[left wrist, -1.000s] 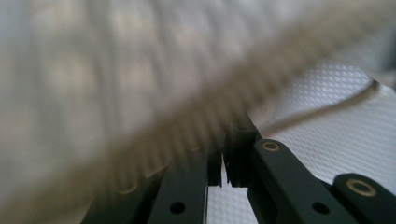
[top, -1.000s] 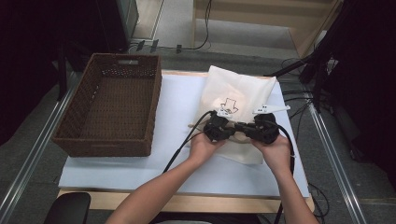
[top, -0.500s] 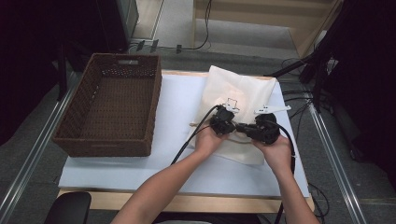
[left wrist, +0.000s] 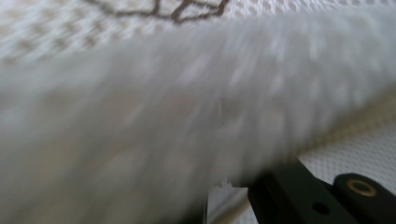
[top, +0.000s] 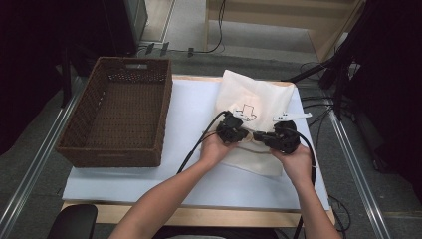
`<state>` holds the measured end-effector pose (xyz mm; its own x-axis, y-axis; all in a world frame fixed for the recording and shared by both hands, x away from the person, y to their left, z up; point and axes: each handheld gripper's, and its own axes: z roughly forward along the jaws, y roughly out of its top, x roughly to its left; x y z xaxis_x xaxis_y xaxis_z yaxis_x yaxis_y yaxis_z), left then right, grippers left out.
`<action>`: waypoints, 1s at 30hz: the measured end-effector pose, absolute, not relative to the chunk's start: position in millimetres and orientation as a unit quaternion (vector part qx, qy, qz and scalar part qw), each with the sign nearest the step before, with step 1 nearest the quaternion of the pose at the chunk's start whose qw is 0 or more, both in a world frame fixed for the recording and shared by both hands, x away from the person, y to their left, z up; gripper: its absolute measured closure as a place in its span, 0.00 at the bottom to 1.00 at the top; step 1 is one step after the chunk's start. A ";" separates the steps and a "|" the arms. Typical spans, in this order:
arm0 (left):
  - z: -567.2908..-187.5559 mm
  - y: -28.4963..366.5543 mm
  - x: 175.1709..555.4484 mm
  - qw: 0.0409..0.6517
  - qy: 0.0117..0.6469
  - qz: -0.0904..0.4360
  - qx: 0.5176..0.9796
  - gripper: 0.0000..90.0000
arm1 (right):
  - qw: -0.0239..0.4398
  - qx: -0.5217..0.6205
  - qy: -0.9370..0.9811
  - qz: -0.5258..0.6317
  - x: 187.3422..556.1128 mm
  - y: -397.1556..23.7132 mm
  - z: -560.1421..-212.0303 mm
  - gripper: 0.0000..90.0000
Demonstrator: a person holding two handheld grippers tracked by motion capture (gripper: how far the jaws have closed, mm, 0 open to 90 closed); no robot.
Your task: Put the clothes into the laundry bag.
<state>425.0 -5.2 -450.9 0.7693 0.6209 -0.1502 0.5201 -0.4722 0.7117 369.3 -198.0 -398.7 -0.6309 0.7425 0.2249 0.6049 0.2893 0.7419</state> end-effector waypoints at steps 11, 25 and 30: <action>-459.4 9.6 424.6 0.358 0.349 0.077 0.863 0.96 | 0.082 0.418 0.800 0.422 368.7 -193.7 -397.0 0.98; -465.8 -4.8 443.6 0.373 0.414 0.079 0.827 1.00 | 0.077 0.418 0.803 0.418 372.0 -192.8 -400.7 0.98; -459.3 0.4 439.1 0.379 0.389 0.059 0.838 0.97 | 0.076 0.420 0.801 0.420 372.1 -194.4 -401.1 0.98</action>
